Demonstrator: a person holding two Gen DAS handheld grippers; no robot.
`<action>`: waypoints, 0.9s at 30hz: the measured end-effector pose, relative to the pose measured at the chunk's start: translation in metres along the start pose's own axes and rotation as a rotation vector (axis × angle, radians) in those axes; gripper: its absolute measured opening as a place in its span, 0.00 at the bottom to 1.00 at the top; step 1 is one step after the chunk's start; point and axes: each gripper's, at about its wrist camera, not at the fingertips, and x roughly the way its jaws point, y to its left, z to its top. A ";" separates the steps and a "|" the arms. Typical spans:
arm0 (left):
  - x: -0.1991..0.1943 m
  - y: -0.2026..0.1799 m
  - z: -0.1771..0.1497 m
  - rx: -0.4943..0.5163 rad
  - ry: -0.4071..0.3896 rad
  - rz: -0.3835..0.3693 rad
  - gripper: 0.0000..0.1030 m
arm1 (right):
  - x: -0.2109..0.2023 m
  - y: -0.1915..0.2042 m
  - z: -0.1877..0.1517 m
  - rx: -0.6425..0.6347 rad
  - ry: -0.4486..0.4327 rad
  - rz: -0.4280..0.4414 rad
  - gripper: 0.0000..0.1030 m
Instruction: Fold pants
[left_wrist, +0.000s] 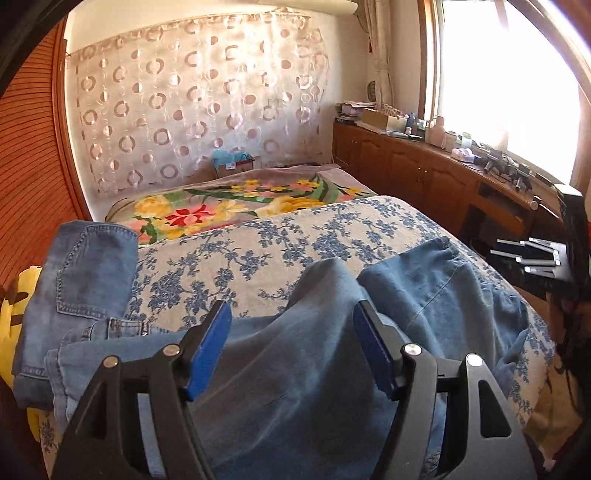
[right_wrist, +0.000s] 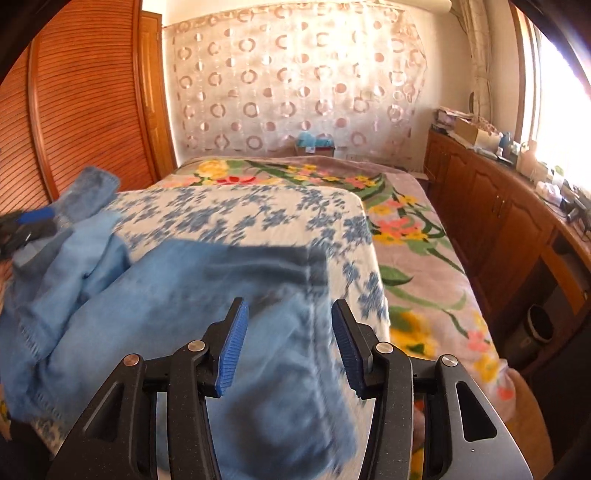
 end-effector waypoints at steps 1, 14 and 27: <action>0.001 0.001 -0.003 0.001 -0.002 0.008 0.66 | 0.007 -0.003 0.005 0.002 0.006 0.001 0.46; -0.003 0.009 -0.033 -0.021 -0.117 0.037 0.66 | 0.082 -0.027 0.029 0.045 0.167 -0.006 0.47; -0.013 0.016 -0.037 -0.063 -0.181 0.057 0.66 | 0.086 -0.028 0.036 0.027 0.235 0.046 0.08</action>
